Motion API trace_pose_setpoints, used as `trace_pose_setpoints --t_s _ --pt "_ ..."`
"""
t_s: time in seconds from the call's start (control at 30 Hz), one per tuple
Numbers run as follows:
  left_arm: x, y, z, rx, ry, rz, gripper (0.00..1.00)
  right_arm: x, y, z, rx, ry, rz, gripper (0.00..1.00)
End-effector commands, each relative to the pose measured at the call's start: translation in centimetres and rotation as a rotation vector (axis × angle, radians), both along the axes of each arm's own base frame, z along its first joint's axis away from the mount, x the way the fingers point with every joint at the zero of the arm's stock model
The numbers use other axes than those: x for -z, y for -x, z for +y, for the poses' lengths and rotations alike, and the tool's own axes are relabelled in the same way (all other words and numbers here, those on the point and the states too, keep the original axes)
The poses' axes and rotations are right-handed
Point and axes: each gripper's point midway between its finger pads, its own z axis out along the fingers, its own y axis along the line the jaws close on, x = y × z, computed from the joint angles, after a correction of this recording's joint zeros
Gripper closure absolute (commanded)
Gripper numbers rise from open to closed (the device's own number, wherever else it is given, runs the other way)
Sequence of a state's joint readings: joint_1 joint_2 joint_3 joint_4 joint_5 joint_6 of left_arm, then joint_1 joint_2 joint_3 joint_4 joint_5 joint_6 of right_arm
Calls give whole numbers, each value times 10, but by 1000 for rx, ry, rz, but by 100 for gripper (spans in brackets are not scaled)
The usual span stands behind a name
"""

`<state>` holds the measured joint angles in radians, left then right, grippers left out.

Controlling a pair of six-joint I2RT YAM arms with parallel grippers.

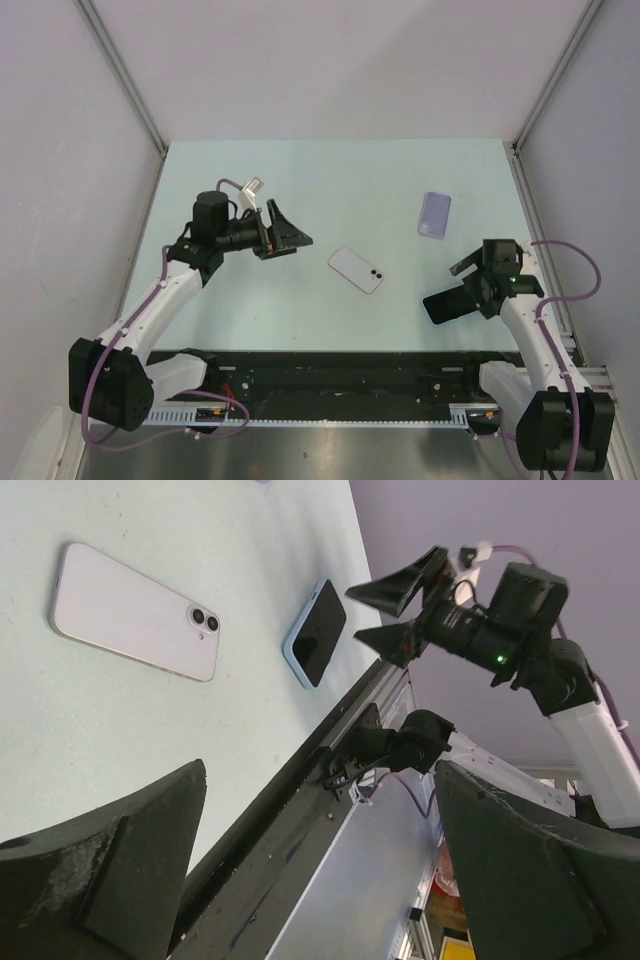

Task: Take the phone out of the phone case
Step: Pick up the phone at the center of the board.

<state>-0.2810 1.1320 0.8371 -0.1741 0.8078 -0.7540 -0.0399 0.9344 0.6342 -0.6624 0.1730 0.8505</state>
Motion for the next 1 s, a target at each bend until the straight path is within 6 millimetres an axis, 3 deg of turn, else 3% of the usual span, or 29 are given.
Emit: trace_pose_setpoints --t_s 0.0,0.1,0.3,0.47,0.63,0.73,0.97 --pt "-5 2 -1 33 25 -41 0 25 26 28 54 -112 64 0" --pt "0 6 0 39 12 -34 0 37 29 35 53 -110 101 0" --pt "1 8 1 35 16 -29 0 56 15 47 55 -152 137 0" --pt "-2 10 1 35 15 -39 0 70 11 32 110 -82 173 0" --pt "2 10 2 33 10 -28 0 92 29 20 136 -22 297 0" --pt "4 9 1 34 9 -22 0 95 31 18 118 -5 324 9" --pt "4 8 0 43 9 -23 0 78 18 17 50 92 304 11"
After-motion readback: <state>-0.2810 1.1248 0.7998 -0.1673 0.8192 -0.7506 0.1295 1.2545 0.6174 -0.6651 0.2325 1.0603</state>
